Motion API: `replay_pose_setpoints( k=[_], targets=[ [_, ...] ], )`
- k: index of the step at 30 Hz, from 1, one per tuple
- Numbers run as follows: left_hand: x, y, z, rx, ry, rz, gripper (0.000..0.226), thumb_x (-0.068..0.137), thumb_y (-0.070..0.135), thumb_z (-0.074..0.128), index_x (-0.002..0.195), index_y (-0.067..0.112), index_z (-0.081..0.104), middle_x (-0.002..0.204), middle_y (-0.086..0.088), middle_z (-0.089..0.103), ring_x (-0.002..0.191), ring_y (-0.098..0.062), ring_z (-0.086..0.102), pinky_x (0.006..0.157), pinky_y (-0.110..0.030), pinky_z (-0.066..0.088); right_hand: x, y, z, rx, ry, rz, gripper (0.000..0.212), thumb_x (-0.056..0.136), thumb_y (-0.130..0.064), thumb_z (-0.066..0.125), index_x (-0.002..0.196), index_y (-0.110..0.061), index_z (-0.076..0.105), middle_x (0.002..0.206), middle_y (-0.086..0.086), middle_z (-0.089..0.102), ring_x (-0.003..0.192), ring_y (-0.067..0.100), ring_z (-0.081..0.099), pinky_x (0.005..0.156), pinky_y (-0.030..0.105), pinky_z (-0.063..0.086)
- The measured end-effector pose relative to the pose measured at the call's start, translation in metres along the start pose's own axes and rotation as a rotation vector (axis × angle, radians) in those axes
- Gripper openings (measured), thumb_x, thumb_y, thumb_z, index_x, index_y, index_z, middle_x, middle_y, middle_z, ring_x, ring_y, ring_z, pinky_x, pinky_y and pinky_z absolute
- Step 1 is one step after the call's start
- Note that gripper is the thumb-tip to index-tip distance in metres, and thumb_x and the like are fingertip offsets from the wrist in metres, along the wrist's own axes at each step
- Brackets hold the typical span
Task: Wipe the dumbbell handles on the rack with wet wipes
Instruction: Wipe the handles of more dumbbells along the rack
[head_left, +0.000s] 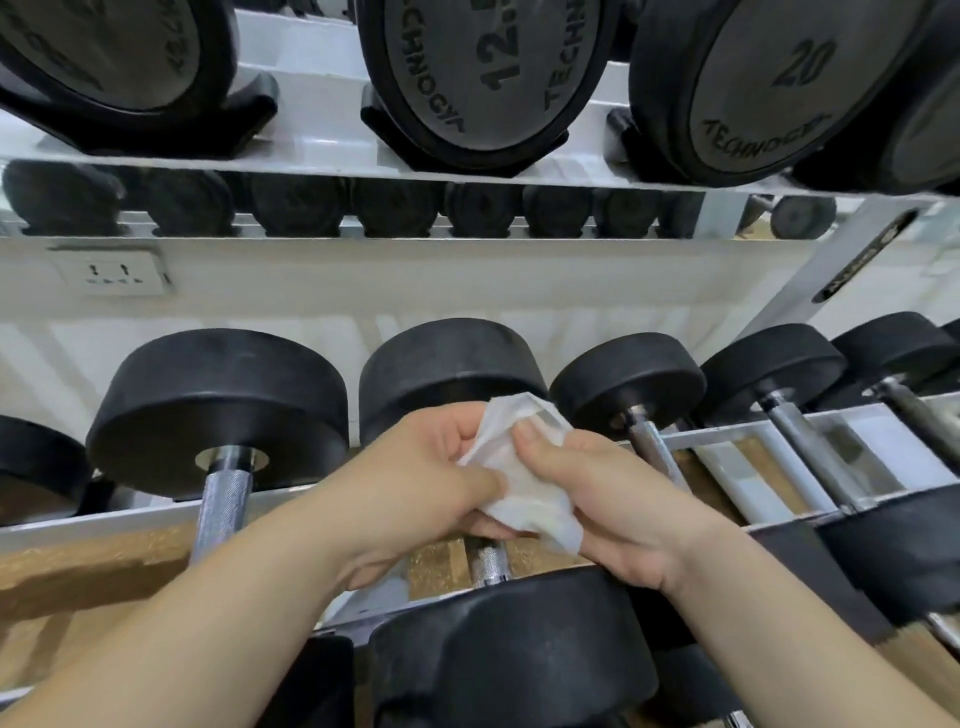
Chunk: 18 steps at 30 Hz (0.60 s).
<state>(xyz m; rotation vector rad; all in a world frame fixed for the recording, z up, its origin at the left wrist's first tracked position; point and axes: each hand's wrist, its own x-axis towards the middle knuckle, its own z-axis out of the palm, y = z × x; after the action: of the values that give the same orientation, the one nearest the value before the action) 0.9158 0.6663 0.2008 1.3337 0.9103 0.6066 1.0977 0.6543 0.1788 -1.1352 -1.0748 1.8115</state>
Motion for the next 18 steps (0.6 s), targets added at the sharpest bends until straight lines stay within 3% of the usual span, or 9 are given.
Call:
replay_pose_setpoints(
  k=[3, 6, 9, 13, 16, 18],
  targets=[
    [-0.003, 0.004, 0.003, 0.008, 0.024, 0.009, 0.045, 0.094, -0.016, 0.057, 0.123, 0.015, 0.069, 0.109, -0.011, 0.078, 0.096, -0.028, 0.078, 0.082, -0.039, 0.065, -0.005, -0.005, -0.001, 0.039, 0.083, -0.019, 0.048, 0.110, -0.035, 0.041, 0.128, 0.002, 0.065, 0.122, 0.023, 0.073, 0.118, 0.038, 0.070, 0.099, 0.045, 0.057],
    [-0.001, 0.001, -0.010, -0.103, 0.257, -0.043, 0.039, 0.089, -0.015, 0.065, 0.120, 0.008, 0.068, 0.102, -0.014, 0.078, 0.086, -0.030, 0.079, 0.076, -0.037, 0.066, -0.008, -0.012, -0.018, 0.124, 0.294, -0.082, 0.044, 0.110, -0.031, 0.043, 0.132, 0.004, 0.060, 0.118, 0.024, 0.074, 0.110, 0.040, 0.073, 0.088, 0.050, 0.063],
    [0.002, -0.007, -0.022, -0.073, 0.518, -0.119, 0.021, 0.091, -0.008, 0.065, 0.105, 0.008, 0.068, 0.095, -0.020, 0.077, 0.073, -0.025, 0.078, 0.070, -0.038, 0.066, -0.008, -0.007, -0.042, -0.162, 0.587, -0.004, 0.040, 0.108, -0.036, 0.053, 0.130, -0.004, 0.064, 0.107, 0.017, 0.078, 0.095, 0.030, 0.078, 0.074, 0.038, 0.062],
    [0.007, -0.019, -0.022, 0.464, 0.595, -0.015, 0.016, 0.090, 0.008, 0.065, 0.089, 0.022, 0.072, 0.081, 0.002, 0.074, 0.078, -0.020, 0.073, 0.079, -0.037, 0.062, 0.004, 0.005, -0.034, -0.295, 0.528, 0.168, 0.032, 0.105, -0.030, 0.057, 0.118, -0.003, 0.068, 0.102, 0.021, 0.078, 0.092, 0.035, 0.078, 0.082, 0.042, 0.062],
    [0.008, -0.022, -0.023, 0.825, 0.636, 0.171, 0.016, 0.088, 0.016, 0.068, 0.100, 0.026, 0.069, 0.095, 0.010, 0.062, 0.093, -0.017, 0.063, 0.085, -0.036, 0.054, 0.027, 0.008, -0.014, -0.176, 0.482, 0.246, 0.026, 0.103, -0.016, 0.052, 0.116, 0.004, 0.064, 0.114, 0.026, 0.074, 0.104, 0.045, 0.073, 0.086, 0.045, 0.060],
    [0.007, -0.023, -0.023, 0.905, 0.672, 0.254, 0.026, 0.087, 0.019, 0.069, 0.112, 0.025, 0.064, 0.107, 0.006, 0.053, 0.105, -0.019, 0.055, 0.087, -0.040, 0.052, 0.047, 0.010, 0.000, -0.049, 0.403, 0.290, 0.034, 0.101, -0.016, 0.048, 0.123, 0.007, 0.059, 0.109, 0.018, 0.069, 0.093, 0.038, 0.066, 0.086, 0.045, 0.053]
  ],
)
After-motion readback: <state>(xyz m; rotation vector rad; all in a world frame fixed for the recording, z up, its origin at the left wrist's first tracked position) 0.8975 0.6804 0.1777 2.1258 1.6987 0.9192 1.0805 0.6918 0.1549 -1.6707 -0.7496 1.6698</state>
